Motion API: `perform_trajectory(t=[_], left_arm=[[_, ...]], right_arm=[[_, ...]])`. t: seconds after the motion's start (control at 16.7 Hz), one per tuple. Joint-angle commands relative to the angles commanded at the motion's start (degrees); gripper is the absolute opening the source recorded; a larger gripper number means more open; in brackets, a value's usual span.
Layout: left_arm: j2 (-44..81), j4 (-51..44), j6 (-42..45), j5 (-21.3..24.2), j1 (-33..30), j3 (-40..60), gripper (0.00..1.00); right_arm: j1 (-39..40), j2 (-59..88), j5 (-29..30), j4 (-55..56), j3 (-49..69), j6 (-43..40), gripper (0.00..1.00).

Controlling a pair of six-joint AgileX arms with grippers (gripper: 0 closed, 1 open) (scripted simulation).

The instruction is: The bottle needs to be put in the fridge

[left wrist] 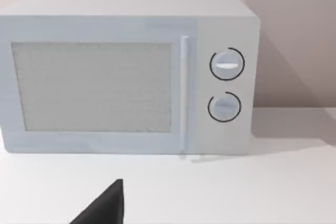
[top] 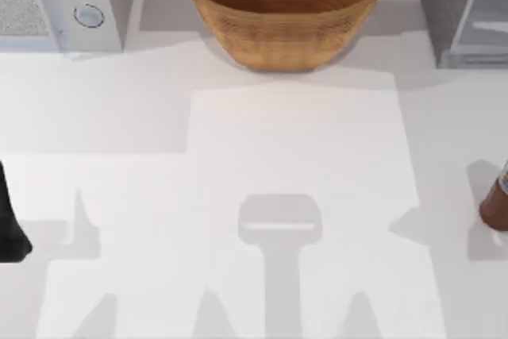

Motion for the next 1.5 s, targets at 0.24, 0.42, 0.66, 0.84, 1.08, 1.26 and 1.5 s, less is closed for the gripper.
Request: perform_trajectory(t=[0.24,0.42,0.66,0.84,1.08,1.26,1.5], left_arm=[[0.0,0.0,0.0,0.0,0.0,0.0,1.00],[0.0,0.0,0.0,0.0,0.0,0.0,1.00],[0.0,0.0,0.0,0.0,0.0,0.0,1.00],[0.0,0.0,0.0,0.0,0.0,0.0,1.00],[0.0,0.0,0.0,0.0,0.0,0.0,1.00],[0.0,0.0,0.0,0.0,0.0,0.0,1.00],[0.0,0.0,0.0,0.0,0.0,0.0,1.00]], right_arm=[[-0.7,1.7,-1.7,1.6,0.3,-0.5,1.00],[-3.7,9.0,-8.1,7.5,1.5,-2.4,1.00],[-10.0,26.8,-21.3,19.5,3.7,-6.7,1.00],[-15.5,44.5,-33.2,29.9,5.4,-10.6,1.00],[-22.7,68.6,-49.0,43.6,7.5,-15.8,1.00],[-27.6,83.7,-59.7,53.1,9.1,-19.2,1.00],[-32.7,98.6,-71.2,63.4,11.1,-22.8,1.00]])
